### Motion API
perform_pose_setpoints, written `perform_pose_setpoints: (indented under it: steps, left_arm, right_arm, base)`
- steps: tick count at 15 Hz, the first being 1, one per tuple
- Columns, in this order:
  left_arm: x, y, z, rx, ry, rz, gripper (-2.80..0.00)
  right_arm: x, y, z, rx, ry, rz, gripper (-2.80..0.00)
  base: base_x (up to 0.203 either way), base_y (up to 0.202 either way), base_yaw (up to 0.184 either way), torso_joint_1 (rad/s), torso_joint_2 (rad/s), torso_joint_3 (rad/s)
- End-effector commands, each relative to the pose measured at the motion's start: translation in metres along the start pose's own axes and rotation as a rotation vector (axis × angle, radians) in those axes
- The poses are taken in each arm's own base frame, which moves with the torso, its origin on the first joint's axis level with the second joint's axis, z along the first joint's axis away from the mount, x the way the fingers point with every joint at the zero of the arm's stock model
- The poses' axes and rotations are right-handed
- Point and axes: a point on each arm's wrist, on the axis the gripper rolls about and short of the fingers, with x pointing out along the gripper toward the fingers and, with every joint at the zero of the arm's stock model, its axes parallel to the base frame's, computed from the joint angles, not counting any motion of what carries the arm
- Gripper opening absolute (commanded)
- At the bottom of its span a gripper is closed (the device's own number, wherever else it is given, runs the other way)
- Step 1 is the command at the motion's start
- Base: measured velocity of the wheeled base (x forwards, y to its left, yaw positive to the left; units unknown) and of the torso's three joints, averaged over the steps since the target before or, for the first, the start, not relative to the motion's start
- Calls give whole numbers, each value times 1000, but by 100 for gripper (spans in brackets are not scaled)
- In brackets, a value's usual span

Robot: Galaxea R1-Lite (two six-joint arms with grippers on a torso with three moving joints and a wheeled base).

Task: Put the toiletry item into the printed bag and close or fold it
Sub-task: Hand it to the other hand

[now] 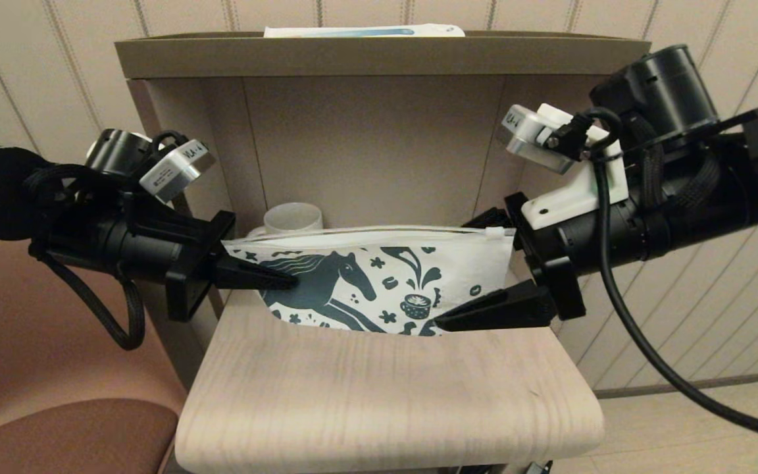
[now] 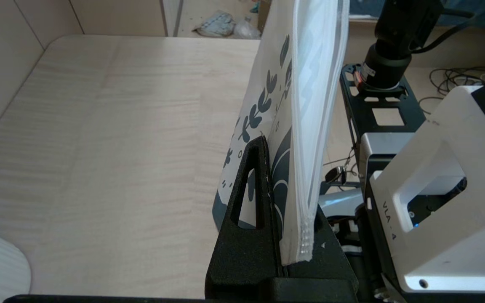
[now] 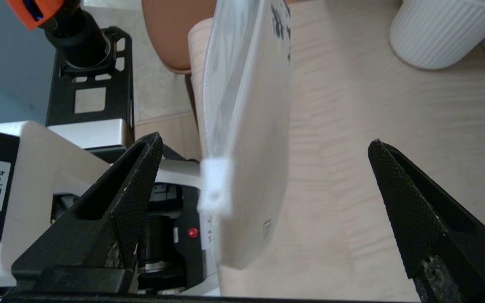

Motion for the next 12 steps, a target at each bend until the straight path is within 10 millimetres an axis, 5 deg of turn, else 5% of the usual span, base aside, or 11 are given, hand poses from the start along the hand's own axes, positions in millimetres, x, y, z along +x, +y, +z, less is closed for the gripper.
perform_pose_setpoints:
  steps: [1, 6, 7, 12]
  left_arm:
    - [0, 0, 0, 3, -5, -5, -280]
    - [-1, -1, 4, 16, -9, -3, -280]
    - [-2, -1, 5, 20, -10, -2, -280]
    - [-1, -2, 4, 16, -9, -3, -280]
  right_arm:
    - [-1, 1, 2, -9, -7, 3, 0]
    - [2, 1, -2, 3, 5, 11, 0]
    - [3, 0, -3, 2, 4, 10, -280]
    - [6, 1, 1, -10, -4, 22, -280]
  base:
    - [0, 0, 0, 0, 0, 0]
    - [0, 0, 0, 0, 0, 0]
    - [0, 0, 0, 0, 0, 0]
    - [0, 0, 0, 0, 0, 0]
